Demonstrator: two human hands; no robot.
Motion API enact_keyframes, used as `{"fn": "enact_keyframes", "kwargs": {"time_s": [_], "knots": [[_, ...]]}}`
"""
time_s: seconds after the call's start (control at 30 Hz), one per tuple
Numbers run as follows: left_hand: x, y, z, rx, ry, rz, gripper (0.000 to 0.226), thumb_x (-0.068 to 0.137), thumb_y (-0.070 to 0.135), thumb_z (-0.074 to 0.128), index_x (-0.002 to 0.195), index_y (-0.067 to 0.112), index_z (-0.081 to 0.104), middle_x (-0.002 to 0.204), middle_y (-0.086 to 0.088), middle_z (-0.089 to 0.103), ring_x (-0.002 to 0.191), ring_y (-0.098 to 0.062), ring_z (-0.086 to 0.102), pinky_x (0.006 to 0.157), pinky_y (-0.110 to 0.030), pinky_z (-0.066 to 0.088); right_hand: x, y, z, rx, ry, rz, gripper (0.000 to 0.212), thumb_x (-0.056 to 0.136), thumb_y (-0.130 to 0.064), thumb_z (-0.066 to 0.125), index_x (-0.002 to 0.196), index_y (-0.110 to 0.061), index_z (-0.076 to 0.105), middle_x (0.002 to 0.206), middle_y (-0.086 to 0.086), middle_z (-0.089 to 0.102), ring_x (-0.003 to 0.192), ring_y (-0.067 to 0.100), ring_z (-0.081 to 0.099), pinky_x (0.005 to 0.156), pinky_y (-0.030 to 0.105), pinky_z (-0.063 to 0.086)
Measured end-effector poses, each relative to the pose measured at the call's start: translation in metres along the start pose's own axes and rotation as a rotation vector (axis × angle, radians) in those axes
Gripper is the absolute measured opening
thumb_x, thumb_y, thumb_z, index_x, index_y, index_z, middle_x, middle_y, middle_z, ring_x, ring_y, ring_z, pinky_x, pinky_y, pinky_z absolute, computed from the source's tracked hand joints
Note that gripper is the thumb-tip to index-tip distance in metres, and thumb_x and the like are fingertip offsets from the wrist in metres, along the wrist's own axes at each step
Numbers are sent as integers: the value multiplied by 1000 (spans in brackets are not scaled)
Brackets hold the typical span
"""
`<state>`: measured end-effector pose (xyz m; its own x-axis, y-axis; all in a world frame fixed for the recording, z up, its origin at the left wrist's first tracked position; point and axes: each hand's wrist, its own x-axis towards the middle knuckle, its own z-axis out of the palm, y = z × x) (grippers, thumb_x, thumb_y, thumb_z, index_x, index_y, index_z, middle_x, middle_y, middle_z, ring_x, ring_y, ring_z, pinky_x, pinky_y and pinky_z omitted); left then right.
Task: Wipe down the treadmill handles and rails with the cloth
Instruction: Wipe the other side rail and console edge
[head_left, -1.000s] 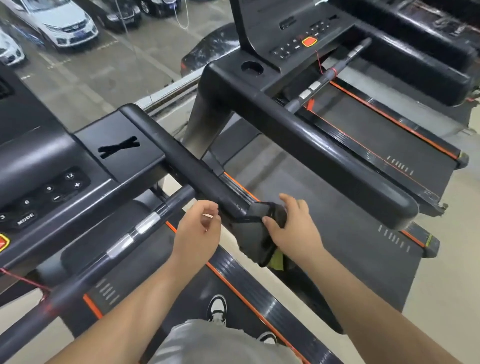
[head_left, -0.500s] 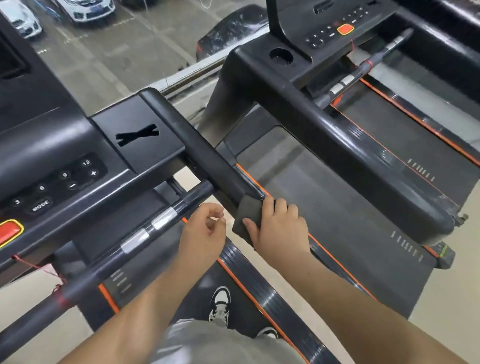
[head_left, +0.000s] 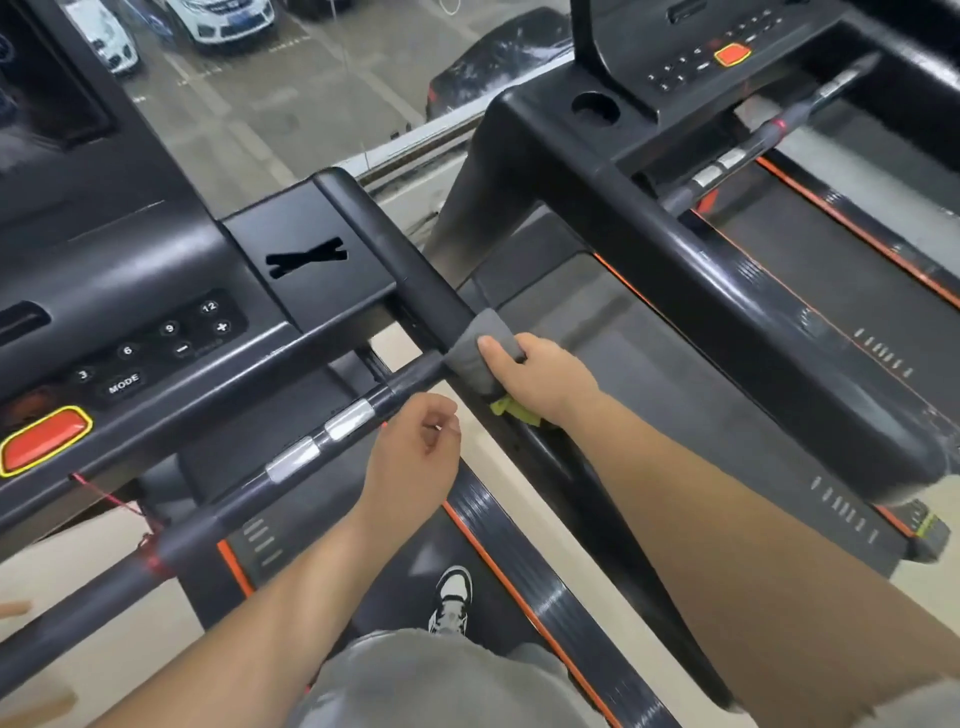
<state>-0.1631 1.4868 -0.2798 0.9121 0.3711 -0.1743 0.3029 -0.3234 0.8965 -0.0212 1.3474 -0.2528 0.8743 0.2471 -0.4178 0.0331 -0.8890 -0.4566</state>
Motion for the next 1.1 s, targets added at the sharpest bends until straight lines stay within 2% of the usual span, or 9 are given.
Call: {"fn": "enact_keyframes", "kwargs": {"time_s": [0.2, 0.3, 0.4, 0.47, 0.57, 0.73, 0.83, 0.97, 1.1], "knots": [[-31, 13, 36, 26, -51, 22, 15, 98, 15, 62, 100, 30, 65, 92, 13, 70, 76, -4, 62, 79, -31, 54, -72, 73, 5, 18, 60, 56, 67, 80, -89, 35, 86, -28, 61, 83, -11, 65, 77, 11, 64, 75, 37, 57], [-53, 18, 61, -6, -64, 28, 24, 96, 11, 62, 94, 35, 64, 83, 10, 69, 74, -10, 62, 78, -37, 57, -107, 113, 6, 64, 62, 120, 71, 79, -90, 36, 85, -25, 63, 83, -11, 66, 80, 10, 63, 79, 38, 56], [-80, 23, 87, -33, -118, -11, 17, 93, 26, 59, 95, 43, 62, 77, 17, 65, 73, -15, 60, 80, -44, 58, -142, 152, 7, 108, 57, 178, 72, 80, -90, 37, 83, -24, 62, 82, -10, 66, 82, 12, 63, 81, 39, 55], [-101, 25, 105, -47, -135, -14, 13, 91, 33, 58, 96, 45, 61, 76, 23, 63, 73, -13, 60, 81, -44, 58, -168, 175, 6, 136, 59, 196, 68, 82, -88, 41, 79, -24, 62, 77, -10, 65, 76, 9, 62, 76, 36, 54], [-134, 27, 129, -51, -152, 14, 18, 93, 27, 60, 96, 44, 62, 81, 23, 65, 78, -13, 64, 81, -40, 57, -204, 201, 3, 152, 80, 203, 63, 85, -84, 47, 72, -23, 54, 73, -10, 60, 70, 6, 59, 65, 32, 46], [-176, 26, 154, -33, -151, 1, 22, 97, 17, 62, 94, 39, 64, 82, 17, 63, 78, -13, 64, 75, -32, 52, -243, 236, 16, 191, 157, 210, 58, 79, -87, 50, 86, -31, 60, 91, -13, 55, 79, 6, 58, 75, 36, 52], [-194, 21, 158, -52, -145, -10, 17, 95, 23, 61, 96, 39, 64, 81, 17, 63, 78, -17, 65, 77, -41, 57, -264, 254, 28, 316, 266, 218, 49, 81, -76, 61, 90, -27, 63, 94, -10, 54, 80, 8, 60, 78, 36, 54], [-212, 16, 160, -67, -111, -67, 21, 97, 16, 60, 94, 36, 64, 81, 9, 66, 72, -14, 63, 76, -35, 55, -295, 268, 53, 480, 406, 141, 19, 92, -49, 69, 104, -37, 60, 108, -5, 51, 100, -8, 49, 77, 5, 38], [-217, 13, 162, -77, -107, -109, 19, 98, 13, 61, 96, 32, 65, 86, 1, 69, 77, -19, 67, 79, -35, 57, -310, 273, 76, 506, 430, 101, 48, 96, -46, 64, 136, -24, 51, 130, 2, 44, 117, -14, 38, 91, 1, 31]]}}
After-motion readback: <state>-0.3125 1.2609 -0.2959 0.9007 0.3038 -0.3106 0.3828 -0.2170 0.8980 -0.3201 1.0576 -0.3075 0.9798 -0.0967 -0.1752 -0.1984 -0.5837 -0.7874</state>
